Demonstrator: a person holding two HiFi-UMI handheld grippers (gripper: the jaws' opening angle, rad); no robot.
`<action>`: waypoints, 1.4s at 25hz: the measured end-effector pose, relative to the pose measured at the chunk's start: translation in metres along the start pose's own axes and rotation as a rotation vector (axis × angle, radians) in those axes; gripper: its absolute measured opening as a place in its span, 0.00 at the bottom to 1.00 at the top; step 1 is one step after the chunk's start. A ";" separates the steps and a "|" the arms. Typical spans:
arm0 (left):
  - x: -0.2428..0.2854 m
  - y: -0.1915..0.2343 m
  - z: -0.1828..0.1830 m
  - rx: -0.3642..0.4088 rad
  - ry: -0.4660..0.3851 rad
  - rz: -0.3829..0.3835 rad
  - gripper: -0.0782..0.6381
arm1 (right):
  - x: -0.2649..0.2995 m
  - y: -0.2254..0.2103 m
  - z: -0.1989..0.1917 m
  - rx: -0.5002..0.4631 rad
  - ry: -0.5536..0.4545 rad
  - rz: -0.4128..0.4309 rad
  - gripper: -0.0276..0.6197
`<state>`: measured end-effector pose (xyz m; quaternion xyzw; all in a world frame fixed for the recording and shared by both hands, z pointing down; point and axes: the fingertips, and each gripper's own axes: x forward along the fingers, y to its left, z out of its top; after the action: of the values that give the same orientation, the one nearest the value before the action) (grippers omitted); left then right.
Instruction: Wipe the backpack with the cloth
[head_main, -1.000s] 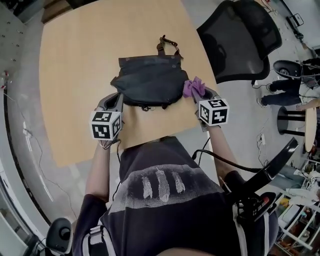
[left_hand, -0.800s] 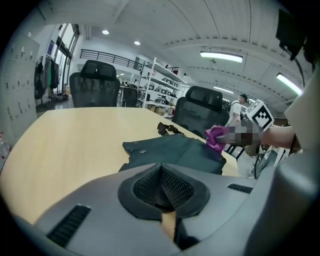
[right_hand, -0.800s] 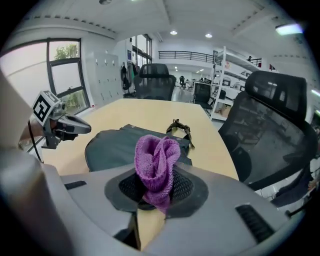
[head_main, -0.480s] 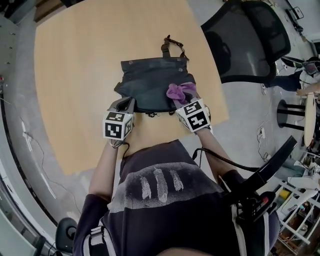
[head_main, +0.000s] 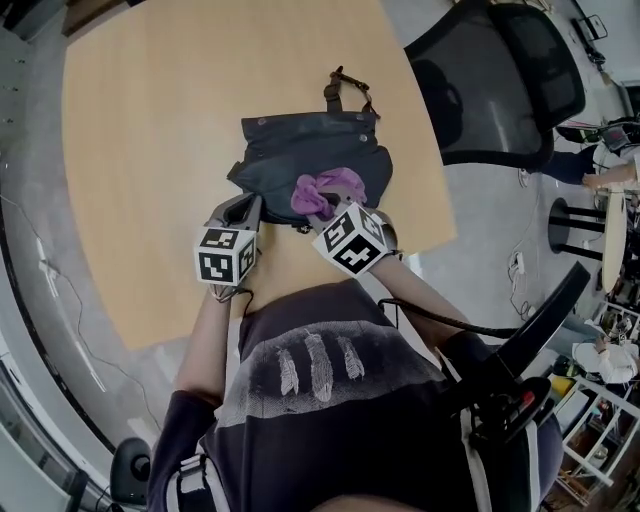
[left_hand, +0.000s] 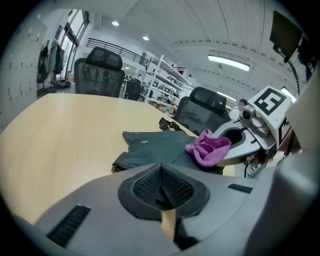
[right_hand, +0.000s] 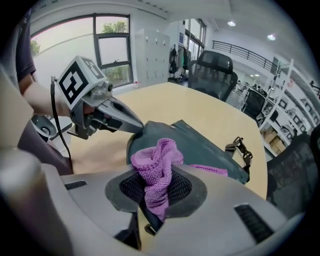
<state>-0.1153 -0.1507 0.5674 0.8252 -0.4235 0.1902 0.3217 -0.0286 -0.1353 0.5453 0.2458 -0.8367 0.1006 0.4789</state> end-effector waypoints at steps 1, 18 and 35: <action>-0.006 0.007 0.001 -0.024 -0.013 0.014 0.12 | 0.002 0.006 0.004 -0.013 0.001 0.012 0.16; -0.056 0.065 -0.021 -0.096 -0.013 0.081 0.12 | 0.047 0.094 0.082 -0.153 -0.090 0.219 0.16; -0.033 0.038 -0.005 -0.044 0.007 0.037 0.12 | -0.139 -0.145 -0.015 0.458 -0.387 -0.351 0.16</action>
<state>-0.1659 -0.1444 0.5657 0.8092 -0.4417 0.1897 0.3379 0.1151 -0.2101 0.4250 0.5018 -0.8127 0.1533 0.2535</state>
